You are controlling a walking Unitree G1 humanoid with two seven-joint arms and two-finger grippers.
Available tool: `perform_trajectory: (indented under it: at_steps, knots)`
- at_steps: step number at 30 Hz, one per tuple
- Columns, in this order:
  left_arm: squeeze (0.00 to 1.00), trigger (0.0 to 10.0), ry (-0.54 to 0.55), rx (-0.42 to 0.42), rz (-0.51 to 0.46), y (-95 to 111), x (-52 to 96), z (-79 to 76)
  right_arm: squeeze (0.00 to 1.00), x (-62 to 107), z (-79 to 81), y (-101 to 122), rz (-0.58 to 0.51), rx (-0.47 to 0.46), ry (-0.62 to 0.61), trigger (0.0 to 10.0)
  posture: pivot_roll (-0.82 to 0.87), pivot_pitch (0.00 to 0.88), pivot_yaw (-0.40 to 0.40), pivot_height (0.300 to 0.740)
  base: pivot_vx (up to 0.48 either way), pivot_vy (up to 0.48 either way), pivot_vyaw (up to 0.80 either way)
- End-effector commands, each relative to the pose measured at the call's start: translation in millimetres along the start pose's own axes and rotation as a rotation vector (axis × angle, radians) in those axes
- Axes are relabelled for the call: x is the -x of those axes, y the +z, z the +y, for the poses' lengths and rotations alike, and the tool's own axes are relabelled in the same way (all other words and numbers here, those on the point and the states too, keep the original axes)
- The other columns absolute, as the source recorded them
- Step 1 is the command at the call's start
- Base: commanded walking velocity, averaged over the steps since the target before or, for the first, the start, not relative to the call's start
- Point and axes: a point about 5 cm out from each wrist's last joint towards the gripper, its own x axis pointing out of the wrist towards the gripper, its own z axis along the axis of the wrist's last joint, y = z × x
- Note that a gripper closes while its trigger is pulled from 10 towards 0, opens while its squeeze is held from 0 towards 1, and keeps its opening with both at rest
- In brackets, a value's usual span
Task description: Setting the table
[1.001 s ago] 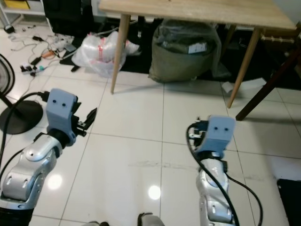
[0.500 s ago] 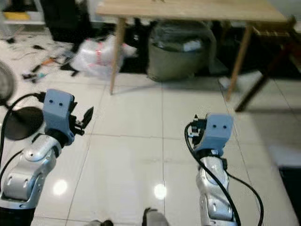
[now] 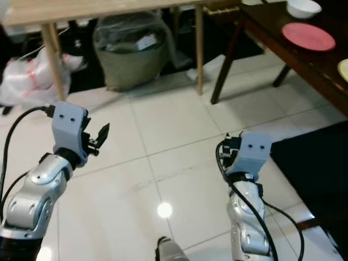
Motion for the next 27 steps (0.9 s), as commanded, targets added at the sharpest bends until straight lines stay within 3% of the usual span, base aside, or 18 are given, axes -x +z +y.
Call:
perform_trajectory:
  at_steps: [1, 27]
  knots:
    - [0.0, 10.0, 0.009, -0.021, 0.007, -3.7, 0.6, 0.8, 0.0, 3.8, -0.6, -6.2, 0.029, -0.009, -0.007, 10.0, -0.1, 0.08, 0.077, 0.74, 0.0, 0.0, -0.8]
    - [0.0, 10.0, -0.007, -0.056, -0.022, -0.1, -2.6, -4.6, 0.0, 4.0, -1.6, -5.8, 0.028, -0.01, -0.012, 10.0, -0.1, 0.079, 0.08, 0.74, 0.358, 0.0, -0.8]
